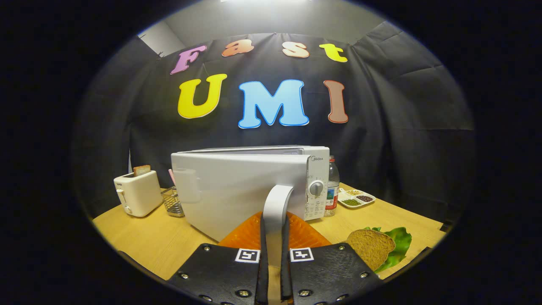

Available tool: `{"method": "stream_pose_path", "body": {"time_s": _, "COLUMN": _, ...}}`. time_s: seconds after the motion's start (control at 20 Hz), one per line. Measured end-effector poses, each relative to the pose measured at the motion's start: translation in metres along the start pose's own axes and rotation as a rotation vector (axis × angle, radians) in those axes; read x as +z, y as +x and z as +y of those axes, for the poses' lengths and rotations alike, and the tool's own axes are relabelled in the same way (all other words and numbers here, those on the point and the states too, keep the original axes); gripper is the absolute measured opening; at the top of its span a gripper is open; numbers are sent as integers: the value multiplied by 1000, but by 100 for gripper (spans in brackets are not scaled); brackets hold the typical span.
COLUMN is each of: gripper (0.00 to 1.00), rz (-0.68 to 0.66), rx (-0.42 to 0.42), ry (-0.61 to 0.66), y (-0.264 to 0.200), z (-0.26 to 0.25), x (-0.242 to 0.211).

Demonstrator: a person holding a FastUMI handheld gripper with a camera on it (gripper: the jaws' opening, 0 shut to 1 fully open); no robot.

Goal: Open the microwave, put the food inside, and close the microwave door.

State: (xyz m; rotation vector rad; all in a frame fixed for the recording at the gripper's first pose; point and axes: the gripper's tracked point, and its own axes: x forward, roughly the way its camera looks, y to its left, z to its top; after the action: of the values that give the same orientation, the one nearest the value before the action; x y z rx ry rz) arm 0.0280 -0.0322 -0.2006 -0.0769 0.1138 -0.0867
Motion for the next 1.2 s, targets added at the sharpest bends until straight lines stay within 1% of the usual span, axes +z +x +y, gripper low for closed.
{"method": "stream_pose_path", "body": {"time_s": 0.2, "gripper": 11, "rz": -29, "rx": 44, "ry": -36, "y": -38, "z": 40, "x": -5}}
{"method": "stream_pose_path", "body": {"time_s": 0.5, "gripper": 11, "rz": -60, "rx": 94, "ry": -53, "y": -82, "z": 110, "x": -11}}
{"method": "stream_pose_path", "body": {"time_s": 0.6, "gripper": 11, "rz": -72, "rx": 148, "ry": -54, "y": -95, "z": 144, "x": -15}}
{"method": "stream_pose_path", "body": {"time_s": 0.7, "gripper": 11, "rz": -76, "rx": 225, "ry": -76, "y": -107, "z": 186, "x": -20}}
{"method": "stream_pose_path", "body": {"time_s": 0.75, "gripper": 11, "rz": -81, "rx": 225, "ry": -88, "y": -110, "z": 199, "x": -21}}
{"method": "stream_pose_path", "body": {"time_s": 0.85, "gripper": 10, "rz": -88, "rx": 189, "ry": -83, "y": -116, "z": 211, "x": -19}}
{"method": "stream_pose_path", "body": {"time_s": 1.0, "gripper": 10, "rz": -119, "rx": 107, "ry": -52, "y": -116, "z": 225, "x": -20}}
{"method": "stream_pose_path", "body": {"time_s": 1.1, "gripper": 10, "rz": -143, "rx": 90, "ry": -39, "y": -115, "z": 238, "x": -20}}
{"method": "stream_pose_path", "body": {"time_s": 1.15, "gripper": 11, "rz": -140, "rx": 96, "ry": -40, "y": -114, "z": 243, "x": -21}}
{"method": "stream_pose_path", "body": {"time_s": 1.2, "gripper": 21, "rz": -129, "rx": 101, "ry": -35, "y": -115, "z": 245, "x": -24}}
